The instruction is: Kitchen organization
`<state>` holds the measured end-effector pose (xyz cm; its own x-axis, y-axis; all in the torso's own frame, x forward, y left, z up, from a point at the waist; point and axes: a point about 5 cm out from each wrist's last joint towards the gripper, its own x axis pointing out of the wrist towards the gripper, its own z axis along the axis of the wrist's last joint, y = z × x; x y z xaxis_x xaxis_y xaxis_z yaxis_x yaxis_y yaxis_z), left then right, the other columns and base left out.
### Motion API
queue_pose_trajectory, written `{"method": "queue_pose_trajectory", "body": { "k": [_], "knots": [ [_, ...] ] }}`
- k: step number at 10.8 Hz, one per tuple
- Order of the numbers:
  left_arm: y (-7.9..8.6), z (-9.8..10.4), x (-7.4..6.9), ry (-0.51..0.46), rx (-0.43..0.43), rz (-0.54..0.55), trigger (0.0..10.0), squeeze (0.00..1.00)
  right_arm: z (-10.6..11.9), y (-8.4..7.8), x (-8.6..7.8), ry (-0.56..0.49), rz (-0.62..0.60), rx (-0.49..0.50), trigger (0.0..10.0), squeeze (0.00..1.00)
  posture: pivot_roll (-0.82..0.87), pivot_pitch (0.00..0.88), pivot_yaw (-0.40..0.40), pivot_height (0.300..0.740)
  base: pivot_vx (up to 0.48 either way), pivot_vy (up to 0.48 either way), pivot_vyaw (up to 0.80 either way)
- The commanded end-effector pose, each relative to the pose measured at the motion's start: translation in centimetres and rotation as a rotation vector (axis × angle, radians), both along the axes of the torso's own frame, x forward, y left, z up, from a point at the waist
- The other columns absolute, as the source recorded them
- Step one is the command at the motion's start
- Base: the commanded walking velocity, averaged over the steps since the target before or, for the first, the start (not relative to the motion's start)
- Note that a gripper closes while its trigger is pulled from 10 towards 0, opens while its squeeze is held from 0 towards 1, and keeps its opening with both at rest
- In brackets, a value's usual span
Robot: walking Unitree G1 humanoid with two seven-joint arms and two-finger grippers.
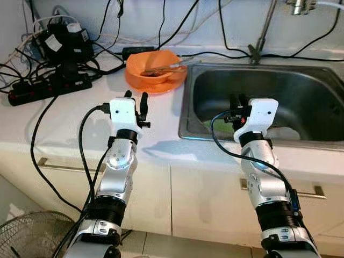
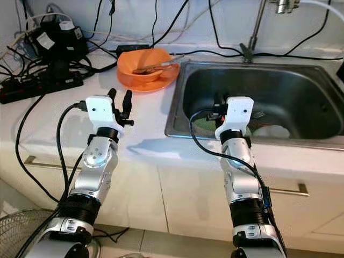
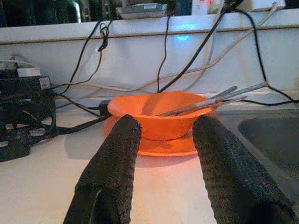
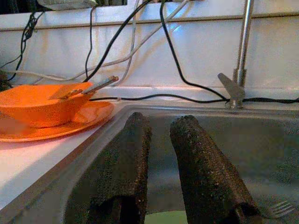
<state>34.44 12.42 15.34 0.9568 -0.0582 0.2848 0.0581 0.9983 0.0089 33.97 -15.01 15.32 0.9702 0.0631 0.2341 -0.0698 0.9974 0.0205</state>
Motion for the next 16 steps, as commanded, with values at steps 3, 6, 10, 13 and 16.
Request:
{"method": "queue_pose_trajectory", "body": {
  "k": [3, 6, 10, 13, 16],
  "knots": [
    [0.19, 0.09, 0.14, 0.006, 0.01, 0.011, 10.0, 0.0, 0.17, 0.2, 0.1, -0.002, 0.005, 0.003, 10.0, 0.0, 0.06, 0.0, 0.052, 0.74, 0.171, 0.0, 0.0],
    [-0.05, 0.15, 0.14, 0.003, 0.013, 0.003, 10.0, 0.0, 0.19, 0.23, 0.11, -0.003, 0.005, 0.005, 10.0, 0.0, 0.06, 0.0, 0.052, 0.74, 0.274, 0.0, 0.0],
    [-0.1, 0.15, 0.07, 0.002, 0.015, -0.001, 10.0, 0.0, 0.2, 0.39, 0.12, -0.003, 0.011, 0.007, 10.0, 0.0, 0.06, 0.0, 0.053, 0.74, 0.301, 0.0, 0.0],
    [-0.13, 0.21, 0.07, -0.002, 0.014, -0.001, 10.0, 0.0, 0.17, 0.36, 0.13, -0.003, 0.01, 0.008, 10.0, 0.0, 0.06, 0.0, 0.053, 0.74, 0.341, 0.0, 0.0],
    [-0.1, 0.25, 0.06, -0.004, 0.014, -0.002, 10.0, 0.0, 0.18, 0.48, 0.14, -0.003, 0.012, 0.01, 10.0, 0.0, 0.06, 0.0, 0.054, 0.74, 0.351, 0.0, 0.0]
  ]
}}
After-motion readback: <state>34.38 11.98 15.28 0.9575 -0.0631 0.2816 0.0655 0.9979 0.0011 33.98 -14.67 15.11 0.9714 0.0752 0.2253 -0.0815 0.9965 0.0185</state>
